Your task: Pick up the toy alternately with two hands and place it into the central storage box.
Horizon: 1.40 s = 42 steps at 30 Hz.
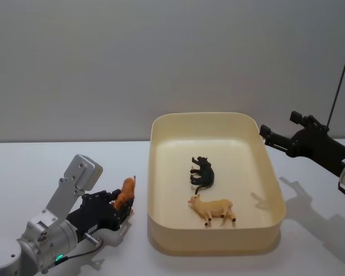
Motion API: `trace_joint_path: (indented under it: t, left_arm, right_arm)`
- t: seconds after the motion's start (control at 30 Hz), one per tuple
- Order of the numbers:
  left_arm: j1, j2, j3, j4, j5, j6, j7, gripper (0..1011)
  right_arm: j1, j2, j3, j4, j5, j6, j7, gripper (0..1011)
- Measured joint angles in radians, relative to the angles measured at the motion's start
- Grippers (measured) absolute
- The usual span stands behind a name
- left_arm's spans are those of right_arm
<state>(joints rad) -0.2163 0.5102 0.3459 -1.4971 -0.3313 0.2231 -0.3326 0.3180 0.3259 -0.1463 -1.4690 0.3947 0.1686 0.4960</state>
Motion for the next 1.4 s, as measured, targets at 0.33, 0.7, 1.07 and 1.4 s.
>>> trace_joint_path:
  t: [0.33, 0.7, 1.07, 1.4]
  left_arm:
    - [0.001, 0.004, 0.001, -0.009, 0.023, 0.012, -0.001, 305]
    - [0.005, 0.034, -0.019, -0.074, 0.074, 0.073, 0.051, 305]
    - [-0.042, 0.053, -0.051, -0.140, 0.125, 0.109, 0.050, 305]
    - [-0.117, 0.037, -0.060, -0.144, 0.158, 0.100, -0.032, 305]
  right_arm:
    - [0.000, 0.000, 0.000, 0.000, 0.000, 0.000, 0.000, 1001]
    - [0.000, 0.000, 0.000, 0.000, 0.000, 0.000, 0.000, 1001]
    - [0.000, 0.000, 0.000, 0.000, 0.000, 0.000, 0.000, 1001]
    - [0.000, 0.000, 0.000, 0.000, 0.000, 0.000, 0.000, 1001]
